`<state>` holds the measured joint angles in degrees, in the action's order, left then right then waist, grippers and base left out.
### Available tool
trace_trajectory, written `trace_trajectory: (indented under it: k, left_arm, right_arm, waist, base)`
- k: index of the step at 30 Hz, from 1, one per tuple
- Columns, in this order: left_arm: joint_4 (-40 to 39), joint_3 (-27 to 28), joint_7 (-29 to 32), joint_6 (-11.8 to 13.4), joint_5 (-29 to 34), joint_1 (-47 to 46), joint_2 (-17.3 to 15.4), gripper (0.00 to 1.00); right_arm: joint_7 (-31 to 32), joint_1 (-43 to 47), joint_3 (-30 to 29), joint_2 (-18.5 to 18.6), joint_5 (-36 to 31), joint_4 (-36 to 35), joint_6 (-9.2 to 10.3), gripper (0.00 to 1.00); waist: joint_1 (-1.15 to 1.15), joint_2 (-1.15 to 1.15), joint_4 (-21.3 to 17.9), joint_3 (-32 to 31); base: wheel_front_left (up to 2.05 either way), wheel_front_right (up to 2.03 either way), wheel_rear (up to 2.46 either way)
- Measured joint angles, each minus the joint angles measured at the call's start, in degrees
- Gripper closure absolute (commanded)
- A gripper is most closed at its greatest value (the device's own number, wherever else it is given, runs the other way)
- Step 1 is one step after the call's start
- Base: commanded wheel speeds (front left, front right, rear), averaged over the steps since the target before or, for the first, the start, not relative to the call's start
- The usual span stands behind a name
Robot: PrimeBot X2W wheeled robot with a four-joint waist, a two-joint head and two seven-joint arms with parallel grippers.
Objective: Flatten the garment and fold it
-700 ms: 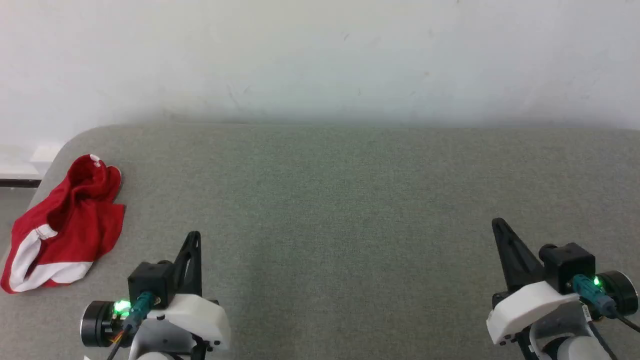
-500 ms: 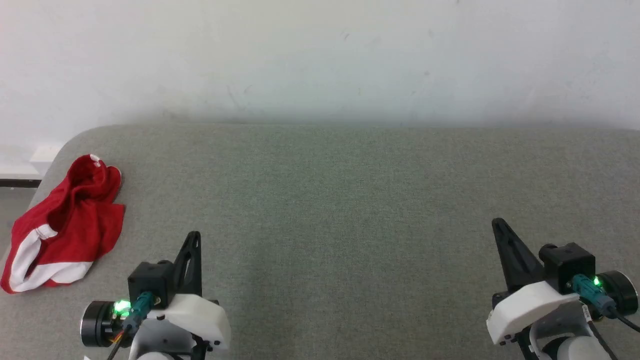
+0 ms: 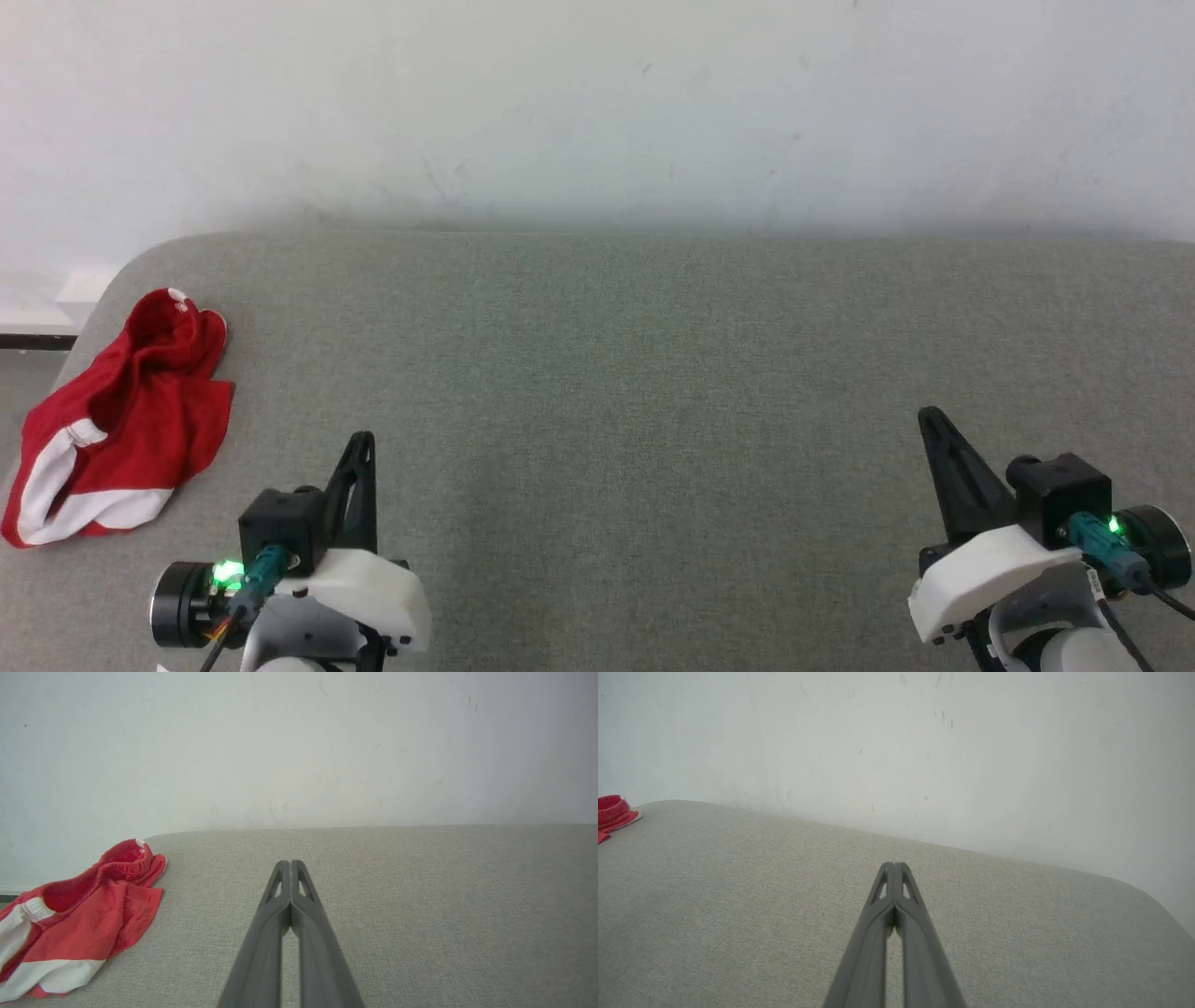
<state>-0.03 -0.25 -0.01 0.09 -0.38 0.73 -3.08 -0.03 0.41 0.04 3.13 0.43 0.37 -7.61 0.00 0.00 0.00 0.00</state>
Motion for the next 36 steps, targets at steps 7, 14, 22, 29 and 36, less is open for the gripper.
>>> trace_trajectory:
  k: [7,14,22,29,36]
  left_arm:
    - [0.0,0.0,0.0,0.0,0.0,0.0,0.0,1.00]
    - [0.0,-0.1,0.0,0.0,0.0,0.0,0.0,0.00]
    - [0.1,-0.5,-0.8,0.1,-0.1,0.0,0.0,0.00]
    - [0.2,-1.1,-1.6,0.5,-0.5,0.1,0.0,0.00]
    - [0.3,-1.5,-2.5,1.0,-0.8,0.1,0.0,0.00]
  right_arm:
    - [0.0,0.0,0.0,0.0,0.0,0.0,0.00,1.00]
    - [0.0,0.0,0.0,0.0,0.0,0.1,0.00,0.00]
    - [-0.8,0.0,-0.5,0.1,0.5,0.1,0.00,0.00]
    - [-1.7,0.0,-1.0,0.1,1.1,0.1,0.00,0.00]
    - [-2.5,0.1,-0.9,0.0,1.3,0.1,0.00,0.00]
  waist:
    - [0.00,0.00,0.0,0.0]
    - [0.00,0.00,0.0,0.0]
    - [0.00,0.00,0.0,0.0]
    - [0.00,0.00,0.1,0.0]
    - [0.00,0.00,0.7,0.0]
  base:
    - [0.00,0.00,0.00]
    - [0.00,0.00,0.00]
    - [0.00,0.00,0.00]
    - [0.00,0.00,0.00]
    - [0.00,0.00,0.00]
